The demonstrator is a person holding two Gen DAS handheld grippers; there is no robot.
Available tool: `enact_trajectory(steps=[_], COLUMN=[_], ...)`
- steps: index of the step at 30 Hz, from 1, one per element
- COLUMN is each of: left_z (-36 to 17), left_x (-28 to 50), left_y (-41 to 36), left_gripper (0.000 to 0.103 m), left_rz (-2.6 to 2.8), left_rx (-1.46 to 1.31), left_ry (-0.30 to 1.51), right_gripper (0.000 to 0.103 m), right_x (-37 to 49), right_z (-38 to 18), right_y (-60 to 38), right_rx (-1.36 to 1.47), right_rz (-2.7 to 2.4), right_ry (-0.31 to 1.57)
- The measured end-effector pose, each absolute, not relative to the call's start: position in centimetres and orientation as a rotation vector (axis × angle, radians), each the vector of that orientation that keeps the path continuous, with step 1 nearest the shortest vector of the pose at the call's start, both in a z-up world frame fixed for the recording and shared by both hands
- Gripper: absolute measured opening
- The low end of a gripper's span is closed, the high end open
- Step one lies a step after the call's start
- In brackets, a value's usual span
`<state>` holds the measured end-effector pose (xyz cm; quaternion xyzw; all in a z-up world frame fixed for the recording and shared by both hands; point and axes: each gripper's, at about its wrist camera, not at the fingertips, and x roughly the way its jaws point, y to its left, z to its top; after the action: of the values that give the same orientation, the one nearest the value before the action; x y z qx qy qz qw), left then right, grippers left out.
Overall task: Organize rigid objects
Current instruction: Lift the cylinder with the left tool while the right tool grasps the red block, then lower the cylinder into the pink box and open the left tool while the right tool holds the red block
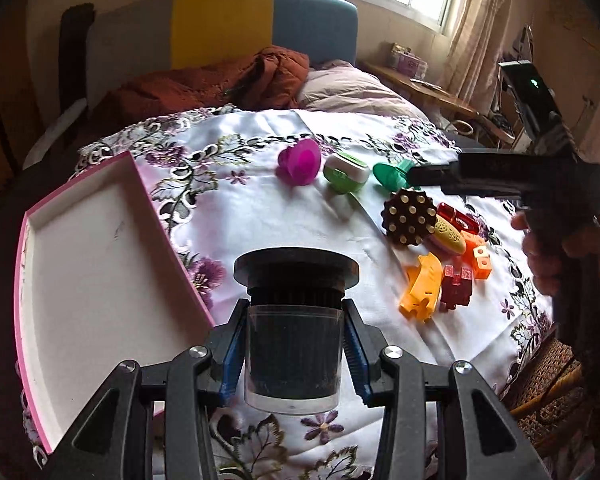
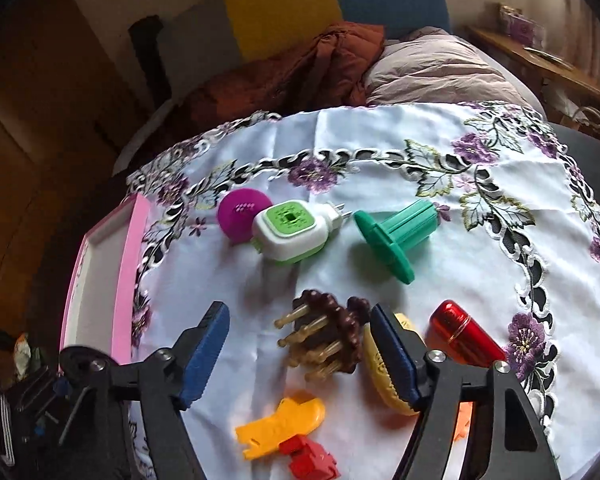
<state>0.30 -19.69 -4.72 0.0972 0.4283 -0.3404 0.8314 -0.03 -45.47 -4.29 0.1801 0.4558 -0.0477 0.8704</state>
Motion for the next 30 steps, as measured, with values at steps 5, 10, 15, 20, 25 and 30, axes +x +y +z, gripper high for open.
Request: enact_trajectory(steps=[5,10,15,20,25,30], left_z=[-4.1,-3.8,-3.9,-4.5,-5.4,-6.4], left_x=[0.5,0.8,1.5,4.6,10.1,14.1], left_y=[-17.9,-16.4,-14.3,-10.4,-6.1,-4.6], left_gripper=[0.044,0.044,0.044,0.044,0.044,0.044], left_rz=[-0.714,-0.696,-0.661,-0.574,-0.462,-0.375], left_rx=[0.158,0.121,0.091,0.014,-0.073,-0.057], left_ry=[0.892,0.885,0.889,0.927,0.979,0.994], right_gripper=[0.072,0.072,0.047,0.015,0.015,0.015], right_x=[-2.3,-4.1,-3.6,-2.9,-3.0,-2.9], right_z=[-4.0,-5.5,-8.2,-9.2,-9.2,-9.8], right_y=[-43.1,-41.8,-41.2,-40.9,-41.5,-42.5], right_rx=[0.239,0.148,0.083,0.031,0.08,0.18], right_rz=[-0.012,0.027,-0.02,-0.056,-0.064,-0.08], right_ry=[1.058,1.177,1.276,1.281,1.275,1.28])
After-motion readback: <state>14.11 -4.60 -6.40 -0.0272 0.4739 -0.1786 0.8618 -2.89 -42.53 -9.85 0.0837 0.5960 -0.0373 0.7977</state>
